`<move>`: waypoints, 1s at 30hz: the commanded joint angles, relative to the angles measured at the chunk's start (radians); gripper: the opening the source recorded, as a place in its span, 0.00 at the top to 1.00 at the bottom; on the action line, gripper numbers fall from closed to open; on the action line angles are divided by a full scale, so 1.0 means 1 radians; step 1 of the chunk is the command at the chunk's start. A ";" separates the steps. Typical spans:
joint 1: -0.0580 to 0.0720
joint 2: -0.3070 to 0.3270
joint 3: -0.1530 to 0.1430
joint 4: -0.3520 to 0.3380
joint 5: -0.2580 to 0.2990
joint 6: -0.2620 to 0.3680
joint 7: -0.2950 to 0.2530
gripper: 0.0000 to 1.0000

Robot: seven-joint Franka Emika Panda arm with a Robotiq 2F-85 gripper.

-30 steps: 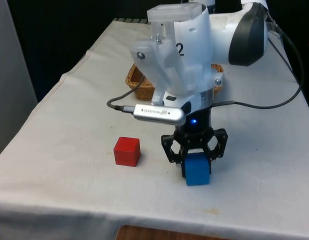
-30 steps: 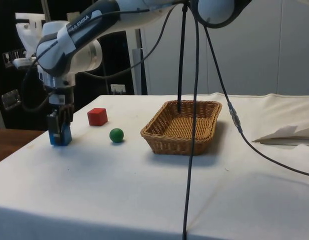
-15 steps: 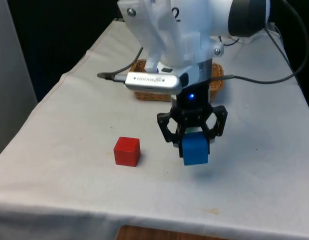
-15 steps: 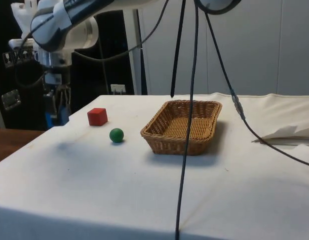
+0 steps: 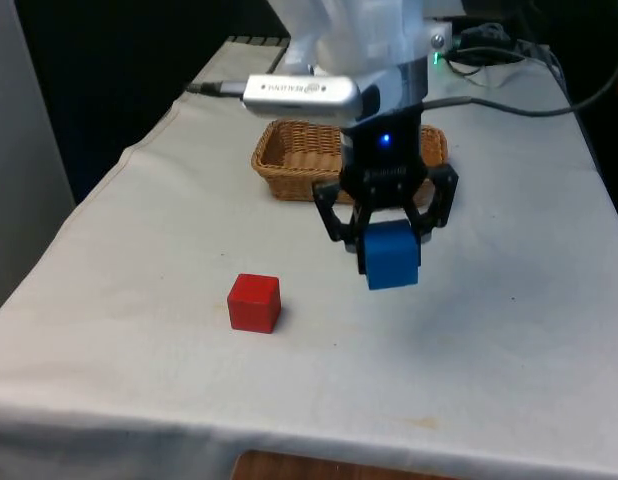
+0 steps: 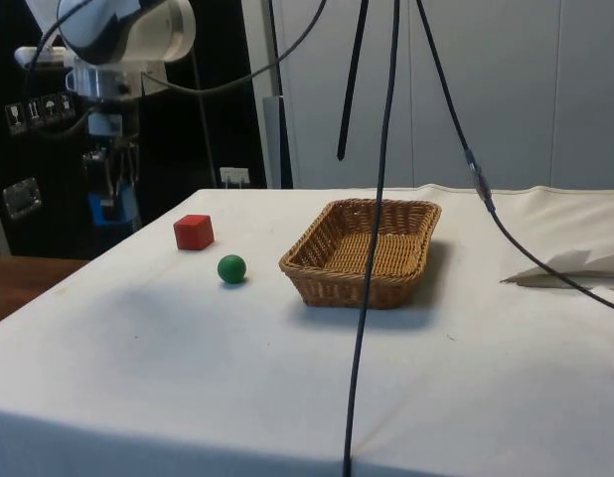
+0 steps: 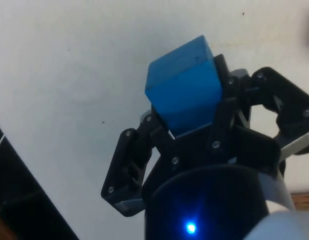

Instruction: Place all non-red objects into the basket.

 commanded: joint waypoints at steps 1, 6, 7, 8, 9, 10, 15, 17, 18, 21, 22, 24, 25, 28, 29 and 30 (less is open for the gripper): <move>0.013 -0.031 -0.009 -0.042 -0.005 0.010 -0.009 0.97; 0.012 -0.043 -0.012 -0.033 -0.005 -0.013 -0.016 0.97; 0.026 -0.075 -0.021 -0.074 -0.012 -0.004 -0.024 0.97; 0.028 -0.081 -0.022 -0.079 -0.014 -0.006 -0.026 0.97; 0.029 -0.090 -0.023 -0.084 -0.016 -0.009 -0.028 0.97; 0.031 -0.098 -0.025 -0.089 -0.019 -0.011 -0.030 0.97; 0.025 -0.103 -0.025 -0.070 -0.018 -0.036 -0.035 0.97; 0.041 -0.147 -0.037 -0.116 -0.028 -0.030 -0.048 0.97; 0.041 -0.153 -0.037 -0.120 -0.028 -0.031 -0.051 0.97; 0.044 -0.180 -0.038 -0.137 -0.034 -0.033 -0.061 0.97; 0.044 -0.186 -0.037 -0.141 -0.035 -0.032 -0.064 0.97; 0.045 -0.192 -0.037 -0.145 -0.036 -0.031 -0.066 0.97; 0.045 -0.198 -0.037 -0.150 -0.037 -0.030 -0.068 0.97; 0.048 -0.216 -0.036 -0.165 -0.038 -0.027 -0.075 0.97; 0.049 -0.227 -0.036 -0.174 -0.038 -0.025 -0.079 0.97; 0.050 -0.234 -0.037 -0.179 -0.038 -0.025 -0.082 0.97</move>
